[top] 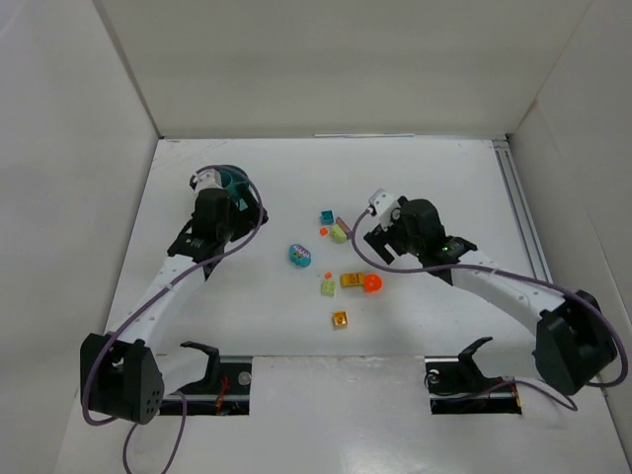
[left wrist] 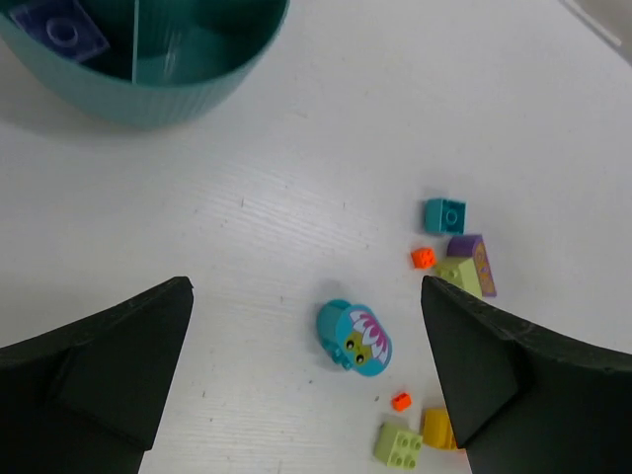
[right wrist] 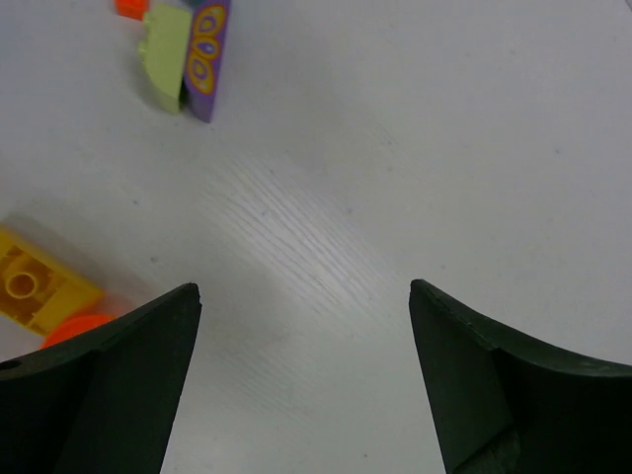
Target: Sort the legos into containers by color
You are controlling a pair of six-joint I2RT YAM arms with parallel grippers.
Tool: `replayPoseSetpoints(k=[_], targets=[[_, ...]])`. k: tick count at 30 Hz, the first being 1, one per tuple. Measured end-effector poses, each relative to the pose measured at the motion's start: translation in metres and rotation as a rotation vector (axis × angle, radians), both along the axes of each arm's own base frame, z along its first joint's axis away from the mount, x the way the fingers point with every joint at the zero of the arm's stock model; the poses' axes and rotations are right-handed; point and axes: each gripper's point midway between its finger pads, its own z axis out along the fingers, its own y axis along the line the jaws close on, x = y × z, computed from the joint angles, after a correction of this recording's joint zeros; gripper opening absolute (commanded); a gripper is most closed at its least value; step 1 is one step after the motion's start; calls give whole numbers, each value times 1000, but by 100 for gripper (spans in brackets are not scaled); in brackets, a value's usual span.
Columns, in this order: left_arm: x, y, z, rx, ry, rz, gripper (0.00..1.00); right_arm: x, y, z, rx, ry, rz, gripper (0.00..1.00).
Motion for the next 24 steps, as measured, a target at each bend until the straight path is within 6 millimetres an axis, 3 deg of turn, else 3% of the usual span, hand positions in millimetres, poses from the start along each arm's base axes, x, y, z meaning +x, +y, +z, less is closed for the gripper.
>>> replayPoseSetpoints(k=[4,8,16,24], targets=[[-27,-13,-28,-13,54,-58,100,2,33,-18,-29,49,72,85],[-42,-24,-39,-31,73,-106,100,14,54,-34,-50,91,100,80],[-49,-27,-49,-37,90,-125,100,18,78,-66,-77,163,145,78],[-53,-29,-56,-41,104,-141,100,4,101,-67,-57,177,223,78]])
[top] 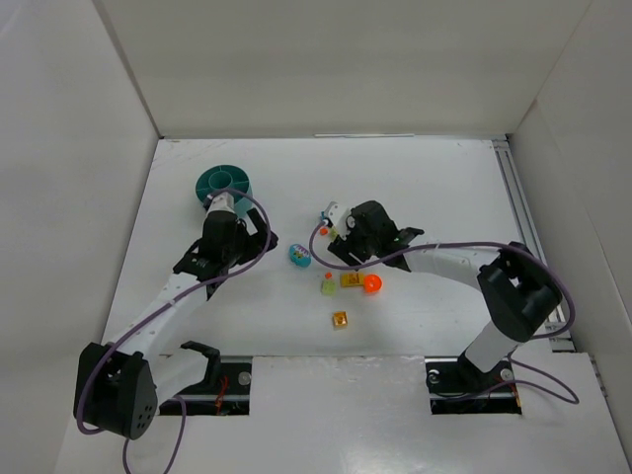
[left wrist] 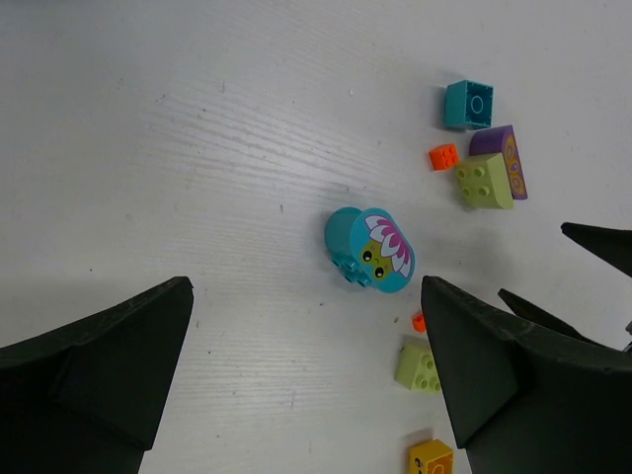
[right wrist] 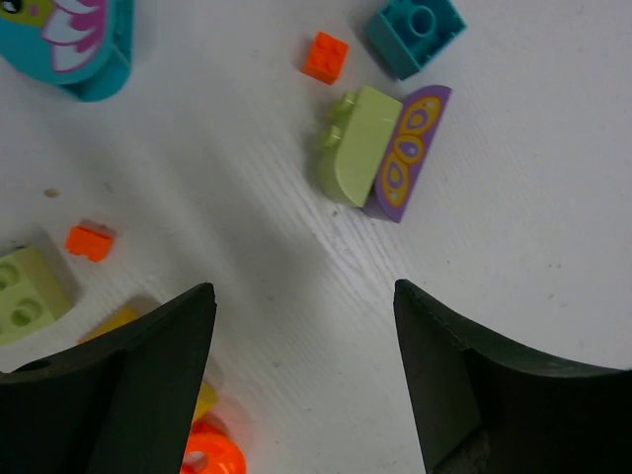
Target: Sort the legos into containers by color
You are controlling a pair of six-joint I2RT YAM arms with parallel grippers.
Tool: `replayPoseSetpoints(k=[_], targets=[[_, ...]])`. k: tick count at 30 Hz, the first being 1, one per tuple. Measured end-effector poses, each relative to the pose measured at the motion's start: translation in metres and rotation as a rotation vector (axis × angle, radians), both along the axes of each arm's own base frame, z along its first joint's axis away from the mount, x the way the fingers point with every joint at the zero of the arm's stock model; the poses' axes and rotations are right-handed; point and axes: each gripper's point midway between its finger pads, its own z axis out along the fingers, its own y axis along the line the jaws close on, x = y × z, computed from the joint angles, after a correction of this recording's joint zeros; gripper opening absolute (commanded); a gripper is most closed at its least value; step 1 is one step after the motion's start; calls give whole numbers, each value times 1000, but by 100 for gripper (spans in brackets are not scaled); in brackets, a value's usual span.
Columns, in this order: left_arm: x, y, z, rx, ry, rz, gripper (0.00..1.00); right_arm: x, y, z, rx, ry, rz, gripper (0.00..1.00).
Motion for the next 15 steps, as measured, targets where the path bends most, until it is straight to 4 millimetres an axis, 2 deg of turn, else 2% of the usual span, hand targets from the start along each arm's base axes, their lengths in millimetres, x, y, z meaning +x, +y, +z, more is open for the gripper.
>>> replayPoseSetpoints(k=[4,8,15], targets=[[0,-3,1,-10,-3,-12,100,-11,12,3,7,-2,40,78],[1,-12,0,-18,-8,-40,100,-12,12,4,12,-5,37,78],[-8,-36,-28,12,73,-113,96,-13,6,12,22,-22,17,79]])
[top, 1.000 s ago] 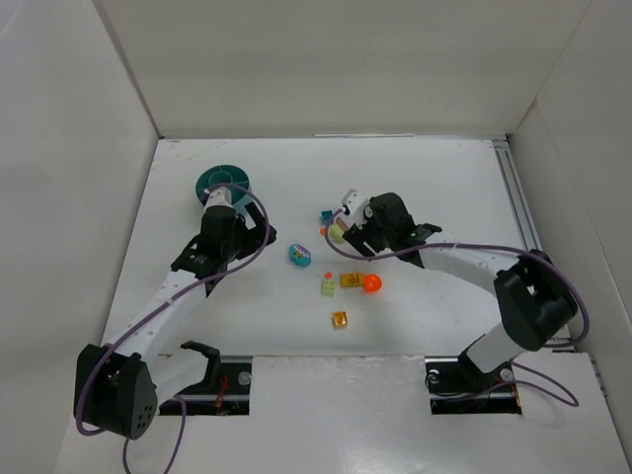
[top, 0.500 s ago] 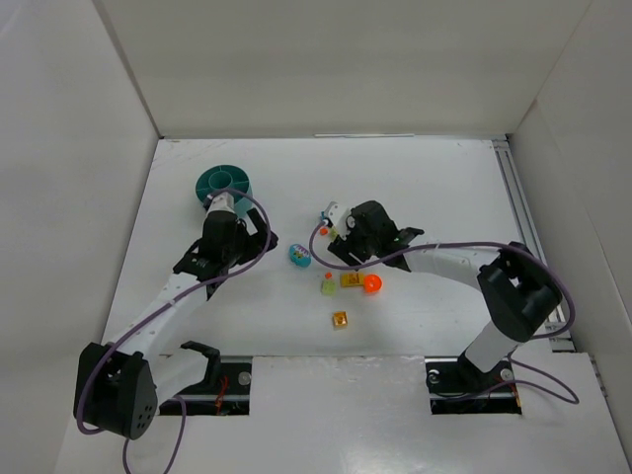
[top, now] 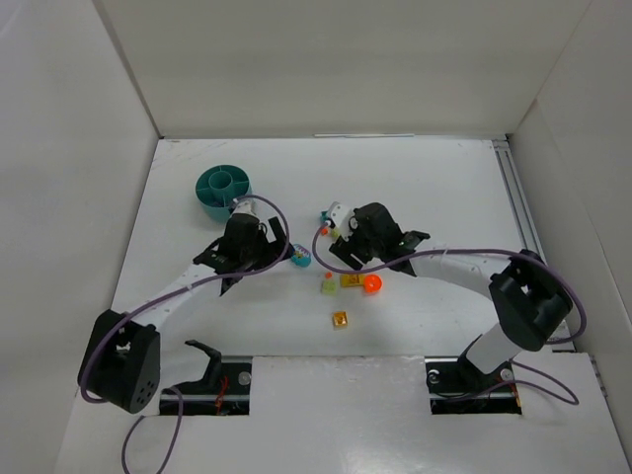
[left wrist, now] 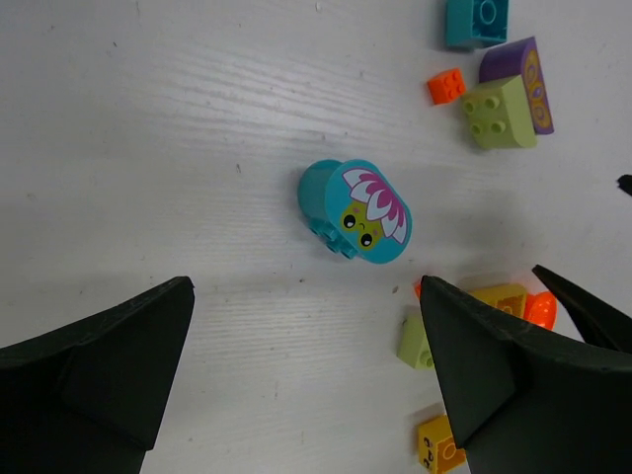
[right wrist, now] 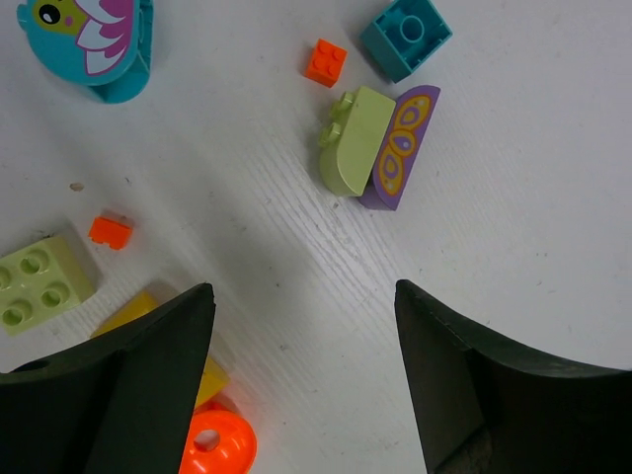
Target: Sort the legos into containers by color
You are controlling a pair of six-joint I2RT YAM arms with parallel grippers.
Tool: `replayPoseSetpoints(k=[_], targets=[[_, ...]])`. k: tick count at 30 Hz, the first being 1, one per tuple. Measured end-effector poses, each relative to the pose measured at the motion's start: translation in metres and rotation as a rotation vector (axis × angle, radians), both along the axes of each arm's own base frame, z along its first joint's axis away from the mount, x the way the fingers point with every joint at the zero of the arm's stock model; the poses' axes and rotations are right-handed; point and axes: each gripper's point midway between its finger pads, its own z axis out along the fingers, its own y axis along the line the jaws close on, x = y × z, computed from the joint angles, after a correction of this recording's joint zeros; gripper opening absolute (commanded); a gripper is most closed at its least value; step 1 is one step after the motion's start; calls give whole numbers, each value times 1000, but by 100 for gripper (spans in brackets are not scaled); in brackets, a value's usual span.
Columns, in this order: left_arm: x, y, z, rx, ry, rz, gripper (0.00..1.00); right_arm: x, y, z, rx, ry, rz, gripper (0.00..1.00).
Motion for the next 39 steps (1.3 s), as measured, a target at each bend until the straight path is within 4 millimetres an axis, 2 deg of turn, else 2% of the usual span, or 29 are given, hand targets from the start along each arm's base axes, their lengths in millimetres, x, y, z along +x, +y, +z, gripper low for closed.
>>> replayPoseSetpoints(k=[6,11,18,22,28,36,39], targets=[[-4,-12,-21,30,65,-31,92,2,-5,13,19,-27,-26,79],[-1,-31,-33,50,106,-55,91,0,-16,12,16,-32,-53,80],[5,-48,-25,39,92,-66,91,7,-36,16,16,-49,-106,80],[9,-48,-20,37,77,-56,91,13,-43,5,-7,-27,-121,80],[10,-46,-21,40,79,-41,91,26,-27,-18,-29,26,-88,80],[11,-43,-20,51,77,-24,91,43,1,-27,31,43,-65,80],[11,-42,-19,53,72,-20,91,49,9,-36,48,57,-70,80]])
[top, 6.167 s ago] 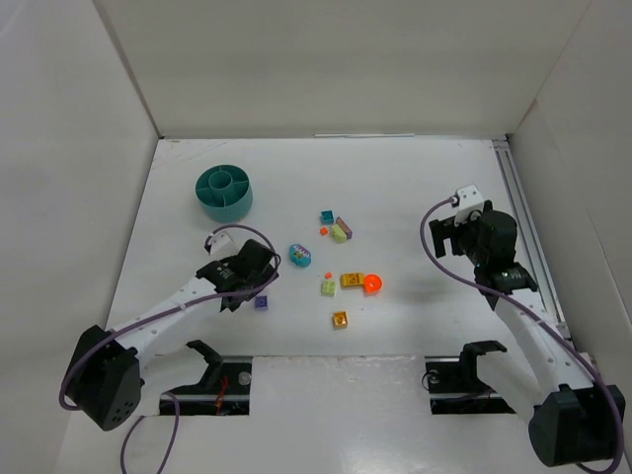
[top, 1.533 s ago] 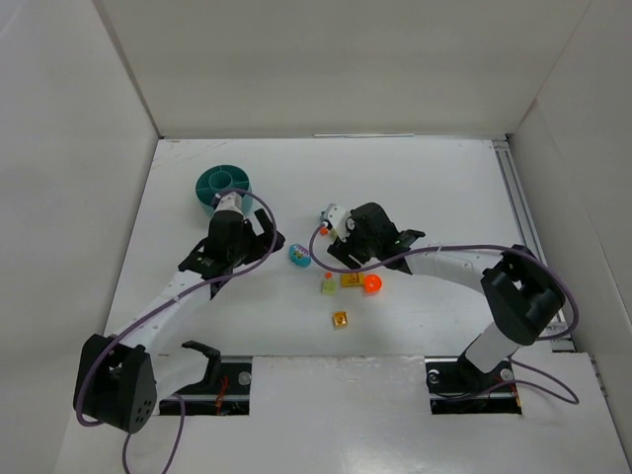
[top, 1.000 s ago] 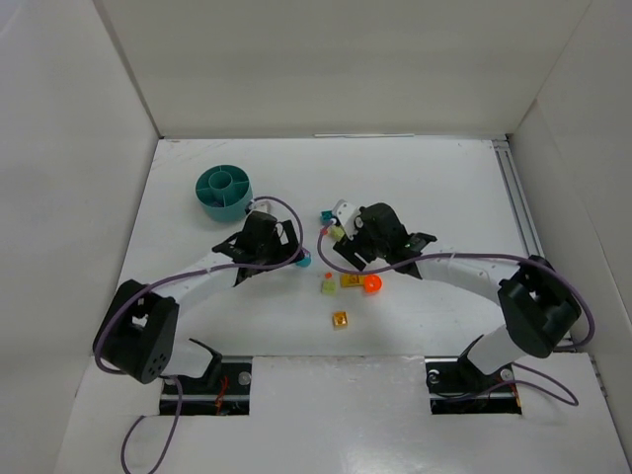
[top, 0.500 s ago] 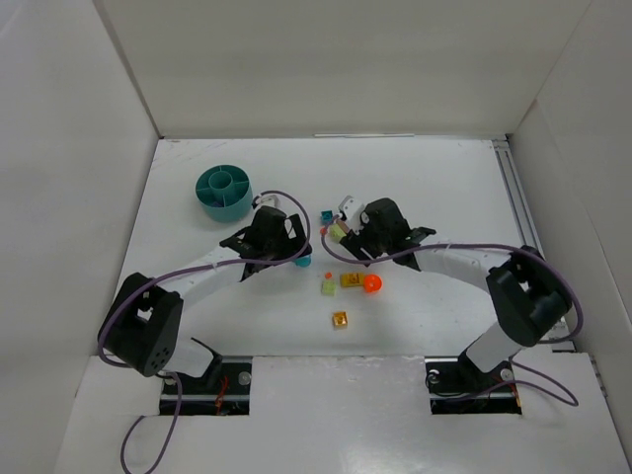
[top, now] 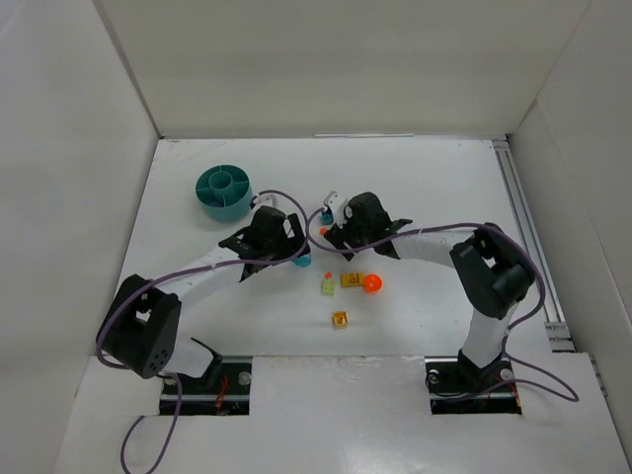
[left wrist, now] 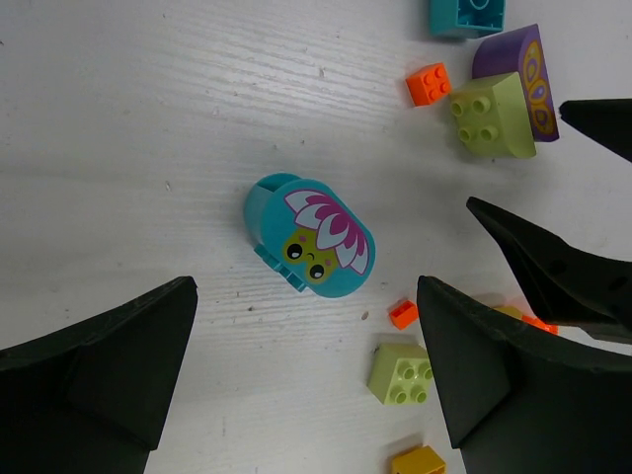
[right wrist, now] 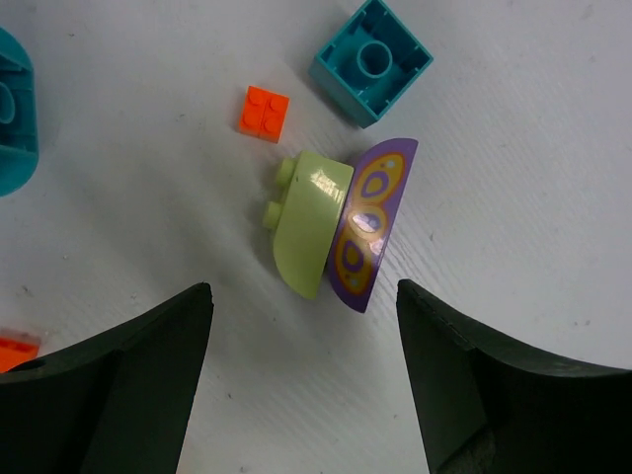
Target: Sort the legos into containers by color
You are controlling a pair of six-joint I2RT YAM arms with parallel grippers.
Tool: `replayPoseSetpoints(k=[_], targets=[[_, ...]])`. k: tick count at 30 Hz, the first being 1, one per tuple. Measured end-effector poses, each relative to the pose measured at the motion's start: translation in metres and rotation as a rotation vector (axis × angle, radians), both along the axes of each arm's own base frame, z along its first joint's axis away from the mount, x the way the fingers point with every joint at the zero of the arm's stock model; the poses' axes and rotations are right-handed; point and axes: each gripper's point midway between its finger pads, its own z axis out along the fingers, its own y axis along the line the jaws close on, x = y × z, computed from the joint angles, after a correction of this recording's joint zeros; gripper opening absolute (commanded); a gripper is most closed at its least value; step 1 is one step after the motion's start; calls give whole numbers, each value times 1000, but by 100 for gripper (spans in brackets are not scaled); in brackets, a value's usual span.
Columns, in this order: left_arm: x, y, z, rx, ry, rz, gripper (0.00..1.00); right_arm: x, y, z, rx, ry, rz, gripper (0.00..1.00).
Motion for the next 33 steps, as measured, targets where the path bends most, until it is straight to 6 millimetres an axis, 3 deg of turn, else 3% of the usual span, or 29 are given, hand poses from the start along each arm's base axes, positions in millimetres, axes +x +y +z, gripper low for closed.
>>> replayPoseSetpoints(k=[4,5,12,17,21,22,28,30,33], targets=[[0,1,4,-3,-10,3,91,3,5,-12,12,21,-12,70],[0,1,5,-3,-13,4,91,5,6,-11,19,19,-16,61],[2,3,13,-8,-39,14,92,10,12,-7,49,-3,-21,34],[3,3,21,-19,-59,14,94,8,21,-2,84,-30,52,29],[3,2,30,-27,-83,2,96,-11,26,6,113,-36,165,25],[3,2,33,-30,-92,-3,96,-15,26,10,122,-42,187,25],[4,0,52,-59,-150,-20,96,-18,27,40,167,-99,215,63],[5,-1,54,-63,-156,-25,96,-13,25,37,175,-84,186,73],[5,-2,54,-66,-157,-27,96,-6,25,26,186,-34,113,79]])
